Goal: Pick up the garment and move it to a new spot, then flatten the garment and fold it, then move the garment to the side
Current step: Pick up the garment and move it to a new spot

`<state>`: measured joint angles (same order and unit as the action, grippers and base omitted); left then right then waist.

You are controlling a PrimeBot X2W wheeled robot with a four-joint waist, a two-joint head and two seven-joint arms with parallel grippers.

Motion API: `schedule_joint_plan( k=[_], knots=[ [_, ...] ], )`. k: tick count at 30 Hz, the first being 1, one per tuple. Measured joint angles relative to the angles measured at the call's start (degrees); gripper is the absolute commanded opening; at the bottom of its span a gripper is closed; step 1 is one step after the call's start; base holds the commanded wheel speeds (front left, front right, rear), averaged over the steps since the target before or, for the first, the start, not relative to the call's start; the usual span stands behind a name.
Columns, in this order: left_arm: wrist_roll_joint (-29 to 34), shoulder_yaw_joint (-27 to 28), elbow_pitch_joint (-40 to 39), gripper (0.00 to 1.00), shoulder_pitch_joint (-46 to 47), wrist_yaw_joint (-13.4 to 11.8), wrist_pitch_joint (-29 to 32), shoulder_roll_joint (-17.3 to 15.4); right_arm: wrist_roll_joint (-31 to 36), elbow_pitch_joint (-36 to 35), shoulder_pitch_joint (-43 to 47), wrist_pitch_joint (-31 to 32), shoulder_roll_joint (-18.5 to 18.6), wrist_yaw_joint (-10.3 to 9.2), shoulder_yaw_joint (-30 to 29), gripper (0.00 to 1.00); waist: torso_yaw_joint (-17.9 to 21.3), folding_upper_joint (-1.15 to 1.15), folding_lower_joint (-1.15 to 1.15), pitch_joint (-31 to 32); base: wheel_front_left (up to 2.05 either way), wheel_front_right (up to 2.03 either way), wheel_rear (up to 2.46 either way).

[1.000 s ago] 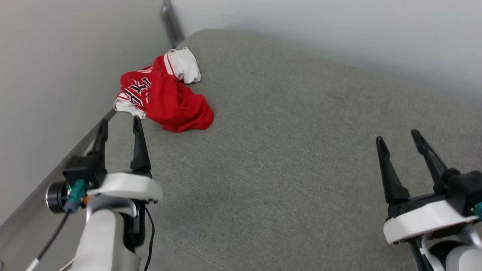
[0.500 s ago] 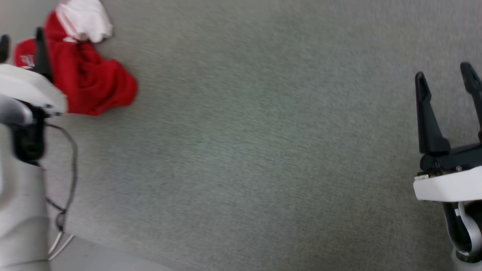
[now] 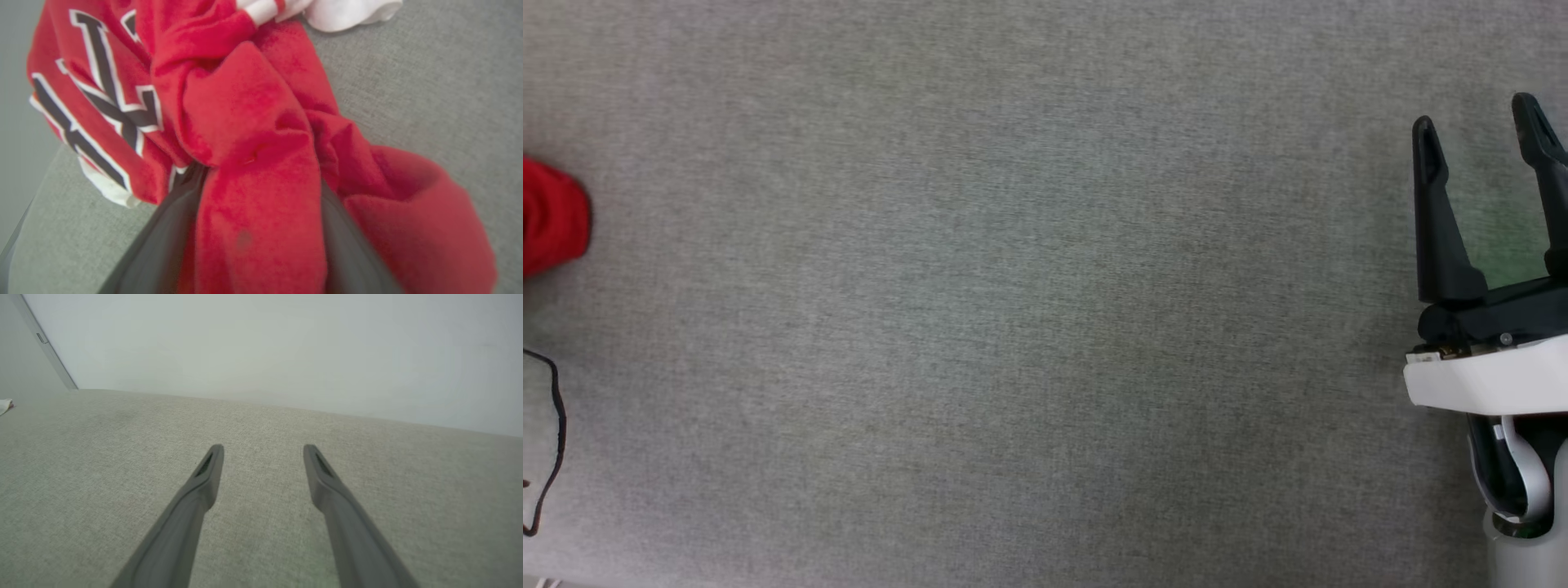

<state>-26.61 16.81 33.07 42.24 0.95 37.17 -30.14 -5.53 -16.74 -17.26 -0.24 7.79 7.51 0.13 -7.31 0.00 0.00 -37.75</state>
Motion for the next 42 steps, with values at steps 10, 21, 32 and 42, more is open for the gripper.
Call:
schedule_joint_plan(
  k=[10, 21, 32, 42],
  knots=[
    [1.12, 0.21, -3.5, 0.0, -3.45, -4.15, -1.07, 1.43, 0.03, 1.82, 0.13, -0.51, -0.34, 0.0, 0.09, 1.0, 0.42, 0.0, 0.0, 3.78, 0.0, 0.0, 0.0],
    [7.25, -3.26, -6.97, 0.0, -2.69, -5.52, -19.7, 2.81, 0.03, 4.11, 6.06, -0.97, -3.09, 0.0, -1.74, 1.0, 0.06, 0.0, 0.0, 16.04, 0.0, 0.0, 0.0],
    [9.82, -10.25, -10.26, 0.0, -2.01, -2.46, -32.07, 8.65, -0.21, 4.16, 12.02, 0.1, -4.69, 0.0, -2.65, 1.0, 2.2, 0.0, -0.02, 28.04, 0.0, 0.0, 0.0],
    [9.81, -18.11, -19.71, 0.0, -5.79, -1.4, -36.44, 18.69, -2.1, 4.25, 15.25, 0.85, -4.81, 0.0, -2.67, 1.0, 9.29, 0.0, -0.02, 32.74, 0.0, 0.0, 0.0]
  ],
)
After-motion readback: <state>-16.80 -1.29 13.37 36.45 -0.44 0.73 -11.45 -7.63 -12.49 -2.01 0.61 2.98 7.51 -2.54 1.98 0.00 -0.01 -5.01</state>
